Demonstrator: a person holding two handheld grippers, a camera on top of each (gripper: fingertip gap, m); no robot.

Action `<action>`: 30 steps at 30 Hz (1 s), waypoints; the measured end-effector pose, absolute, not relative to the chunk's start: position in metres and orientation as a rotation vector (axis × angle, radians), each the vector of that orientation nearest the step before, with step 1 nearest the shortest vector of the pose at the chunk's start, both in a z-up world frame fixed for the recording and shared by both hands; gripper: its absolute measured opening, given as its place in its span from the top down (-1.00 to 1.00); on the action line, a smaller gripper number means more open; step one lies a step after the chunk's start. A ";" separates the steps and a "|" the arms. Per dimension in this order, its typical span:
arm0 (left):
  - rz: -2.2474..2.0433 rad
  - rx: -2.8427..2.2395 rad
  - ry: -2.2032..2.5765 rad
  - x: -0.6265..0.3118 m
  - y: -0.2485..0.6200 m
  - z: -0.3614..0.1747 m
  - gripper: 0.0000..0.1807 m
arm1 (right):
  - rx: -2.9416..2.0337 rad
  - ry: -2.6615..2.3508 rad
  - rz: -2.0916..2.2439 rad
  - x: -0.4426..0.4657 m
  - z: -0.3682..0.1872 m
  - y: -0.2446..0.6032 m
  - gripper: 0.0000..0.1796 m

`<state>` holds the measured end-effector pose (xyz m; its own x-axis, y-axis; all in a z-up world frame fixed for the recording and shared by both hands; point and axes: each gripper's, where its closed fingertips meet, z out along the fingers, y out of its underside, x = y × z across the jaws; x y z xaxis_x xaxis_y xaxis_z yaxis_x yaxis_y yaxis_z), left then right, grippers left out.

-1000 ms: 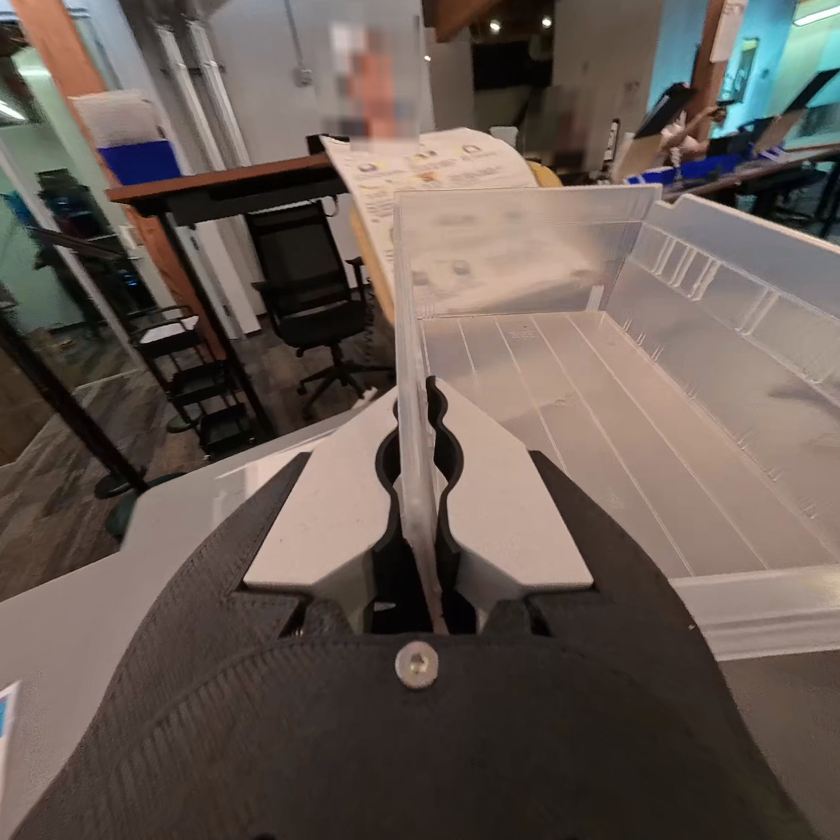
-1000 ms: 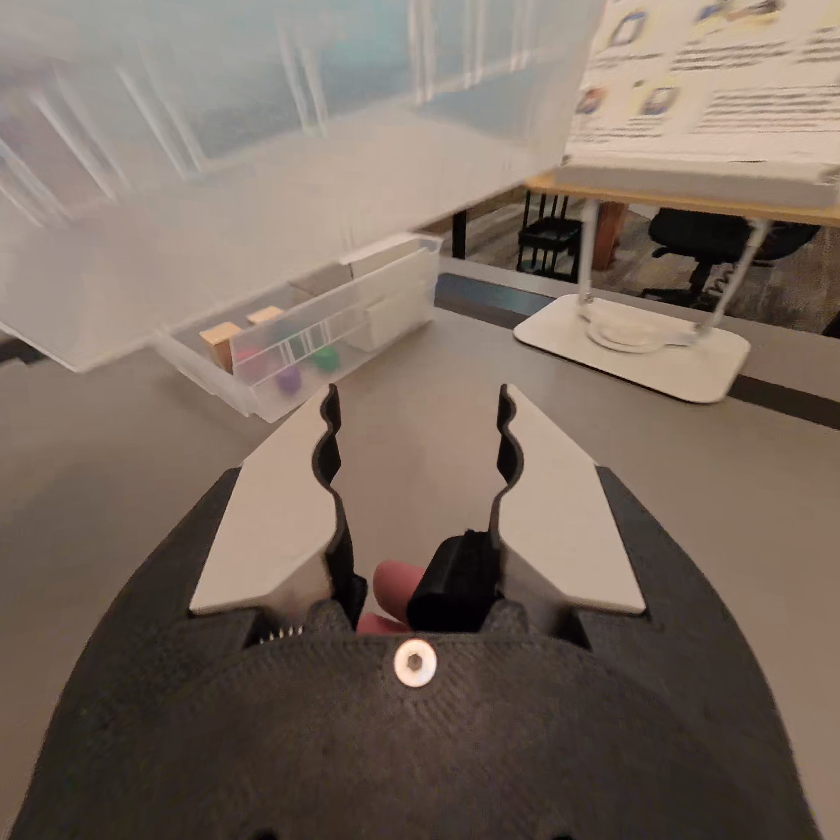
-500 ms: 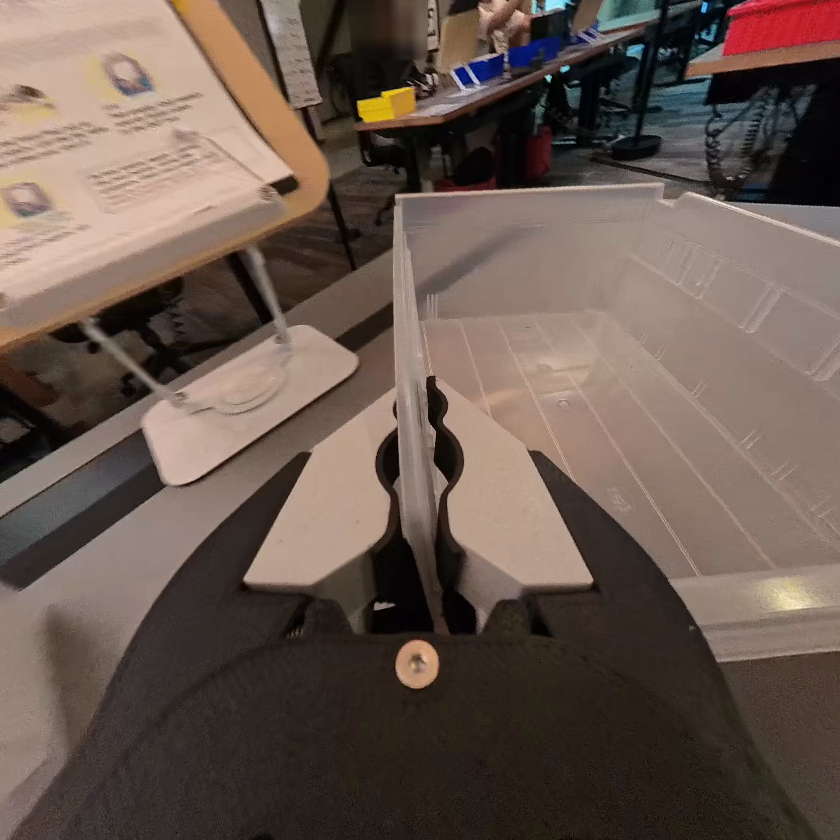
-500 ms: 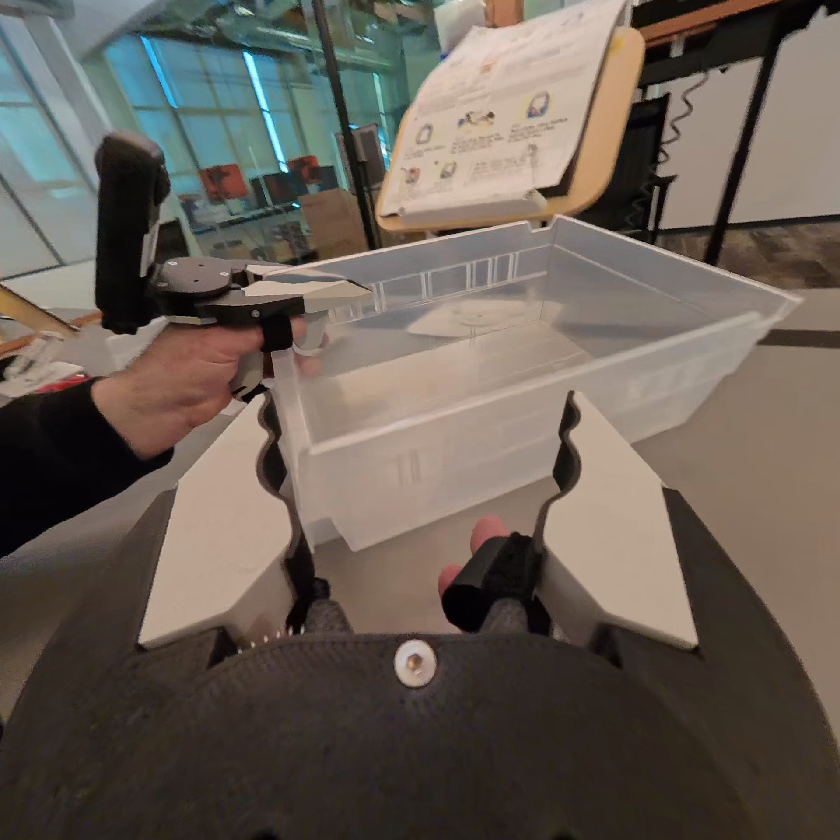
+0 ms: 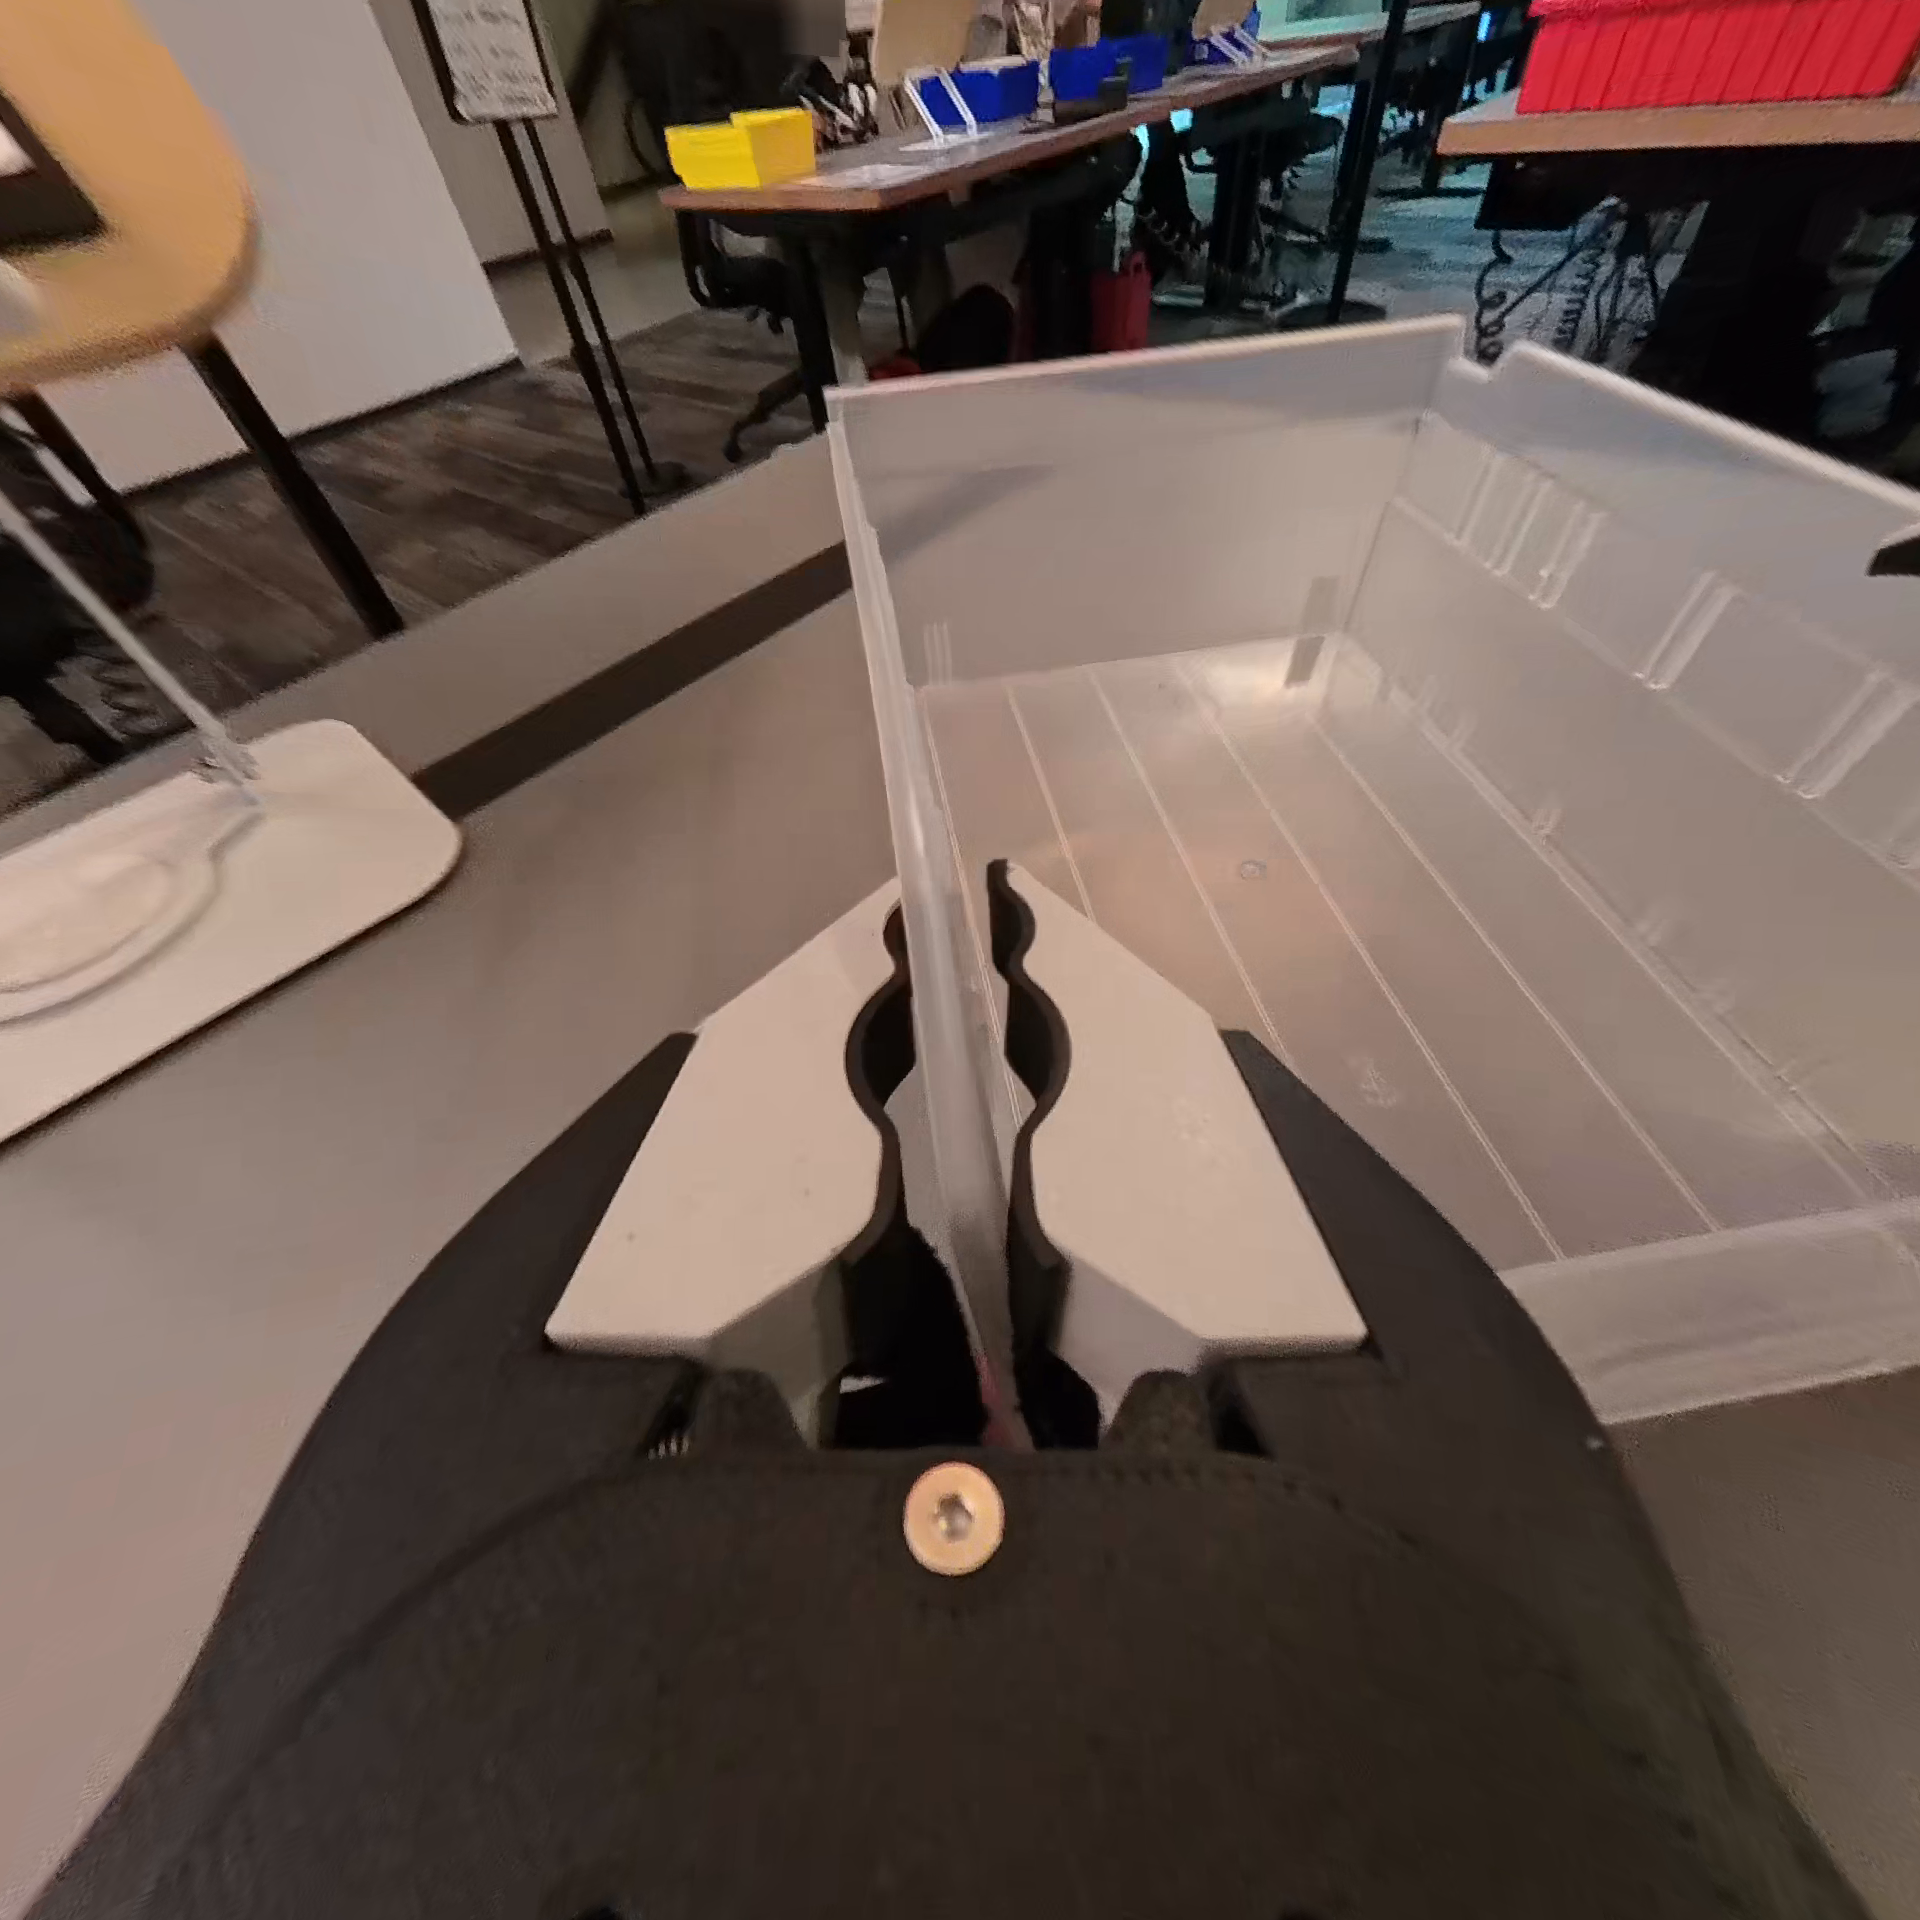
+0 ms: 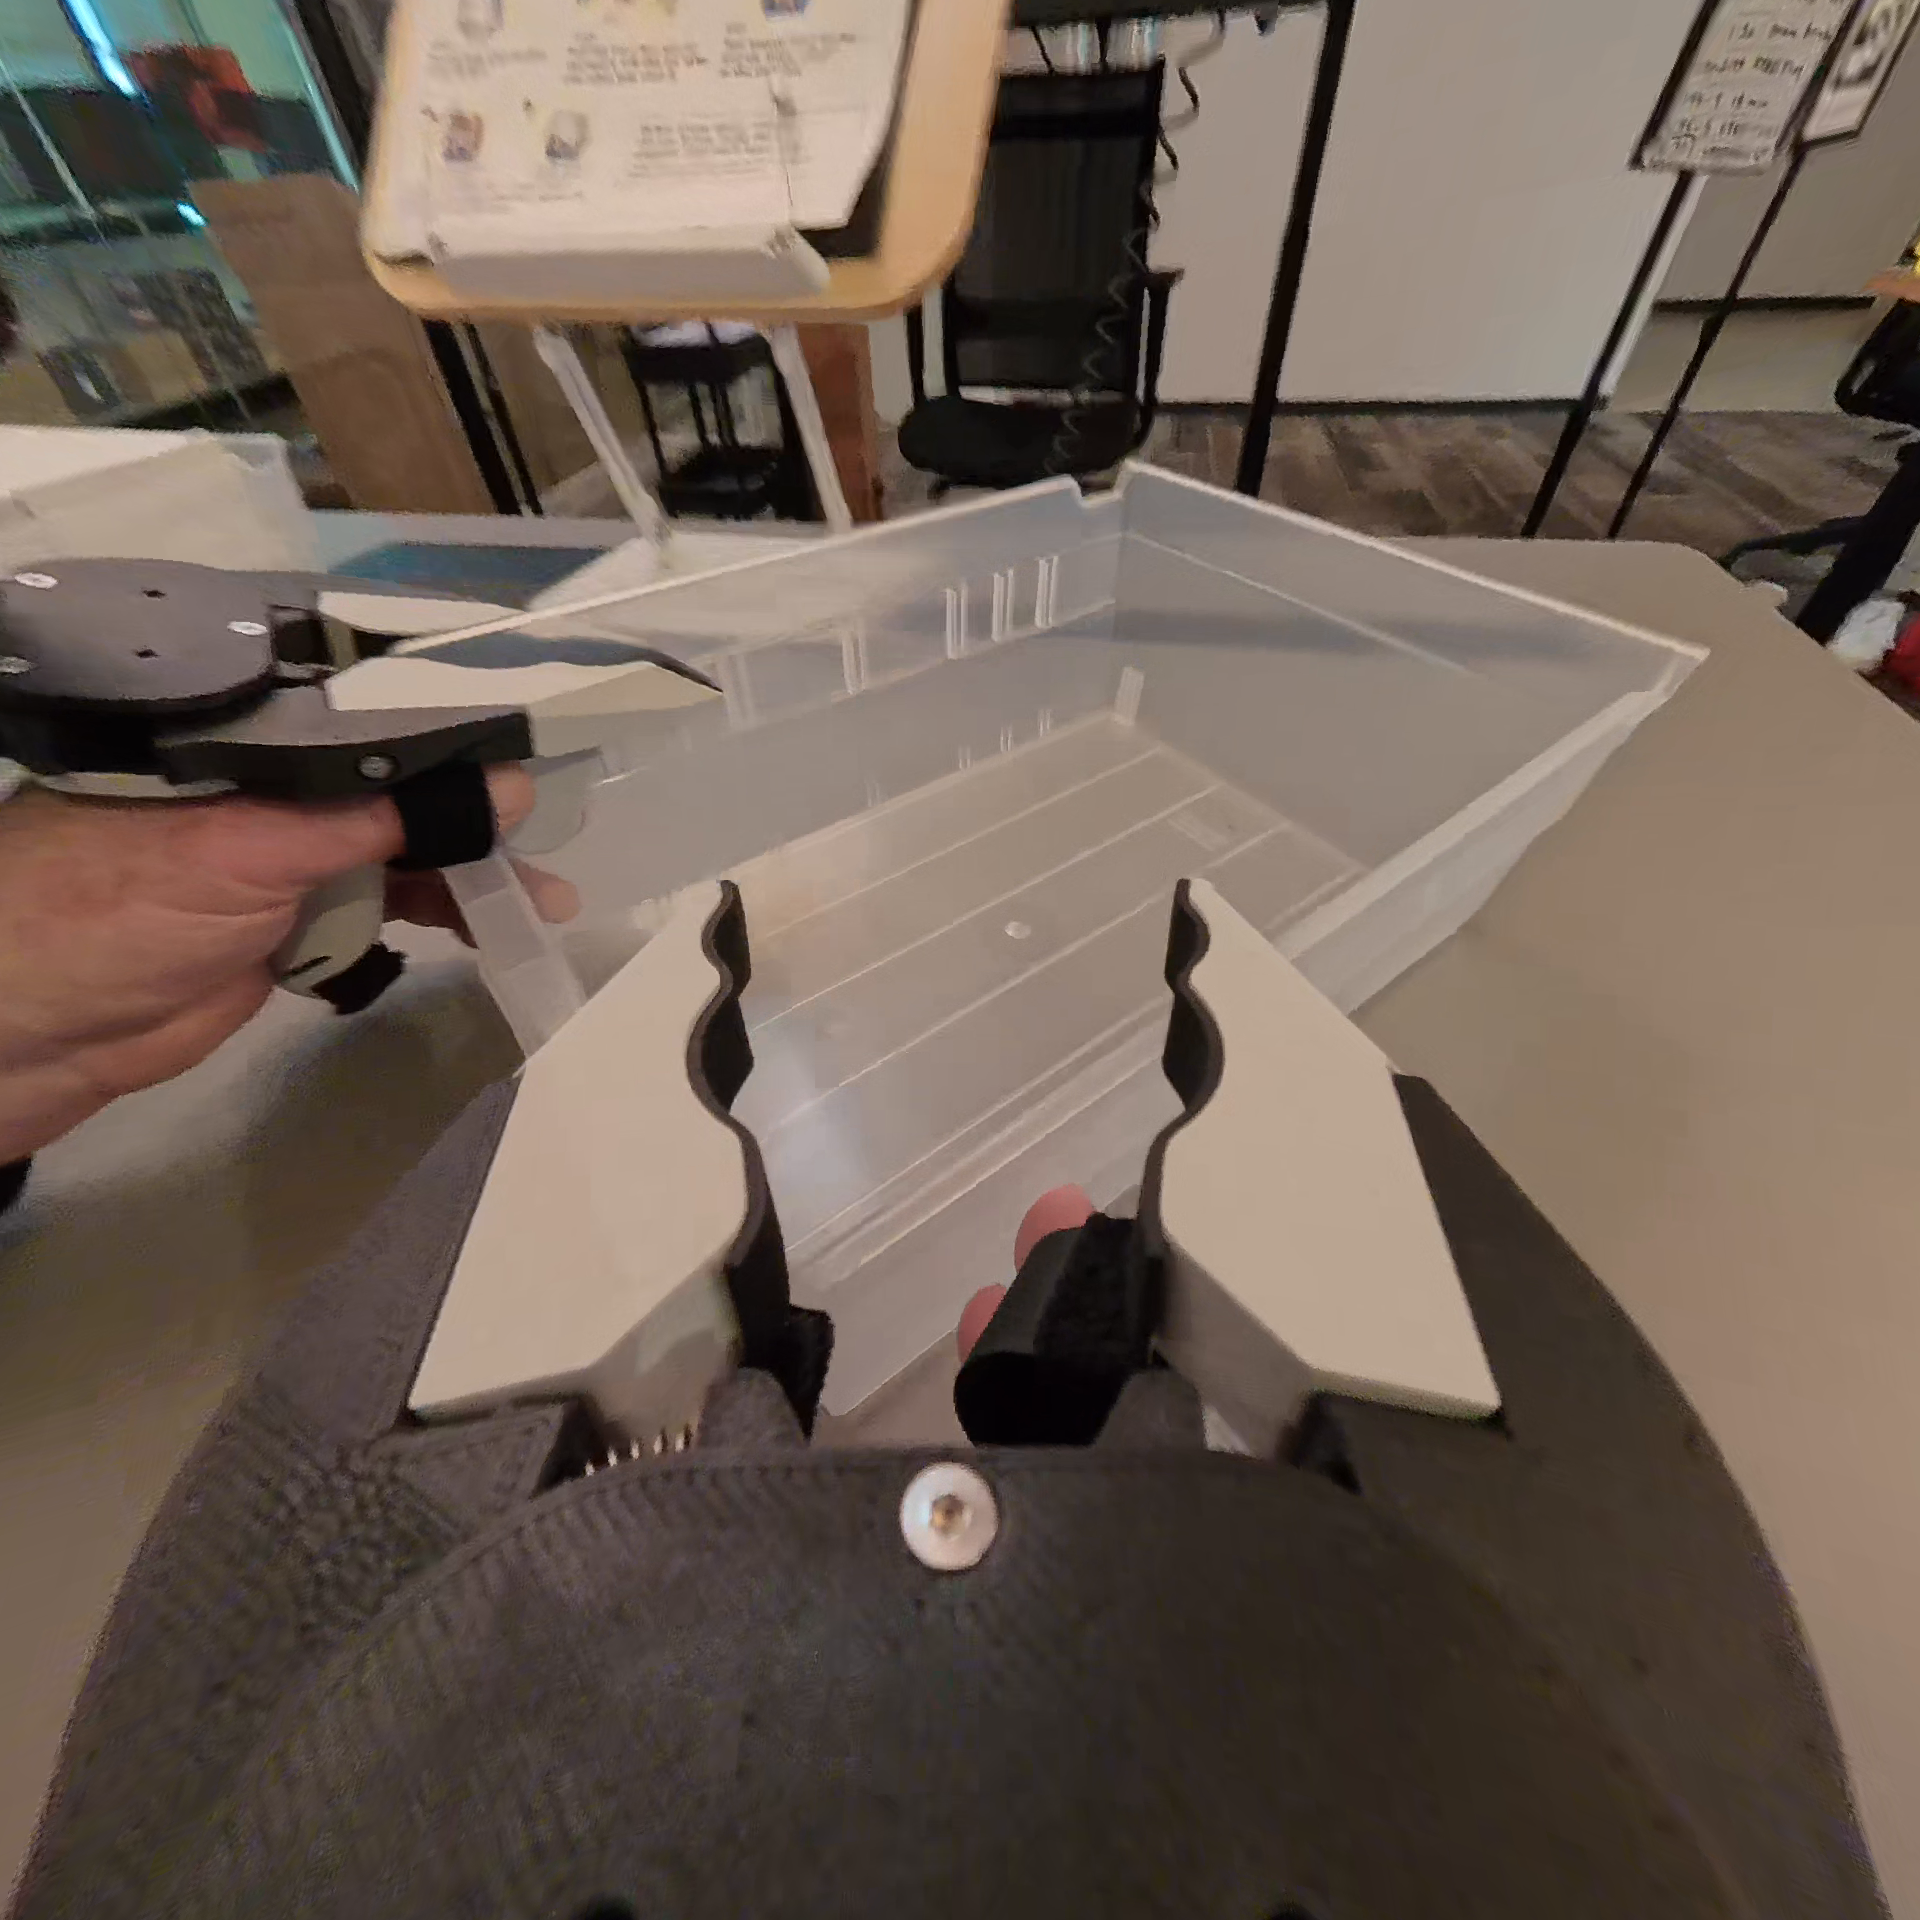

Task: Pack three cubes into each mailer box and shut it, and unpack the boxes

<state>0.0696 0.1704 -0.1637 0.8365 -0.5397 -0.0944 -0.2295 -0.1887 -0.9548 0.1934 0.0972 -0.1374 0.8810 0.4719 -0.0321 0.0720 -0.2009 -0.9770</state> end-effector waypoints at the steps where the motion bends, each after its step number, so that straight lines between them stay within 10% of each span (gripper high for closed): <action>1: -0.316 -1.785 0.578 0.074 0.173 -0.167 0.90 | -1.756 -0.410 0.364 0.200 -0.139 0.103 0.15; 9: -0.357 -1.823 0.515 0.123 0.197 -0.170 0.68 | -1.793 -0.393 0.226 0.265 -0.137 0.167 0.43; 13: -0.675 -1.885 0.464 0.167 0.199 -0.164 0.13 | -1.777 -0.336 0.107 0.308 -0.138 0.204 0.71; 30: -0.906 -1.760 0.395 0.247 0.228 -0.155 -0.03 | -1.782 -0.414 0.036 0.399 -0.150 0.327 0.92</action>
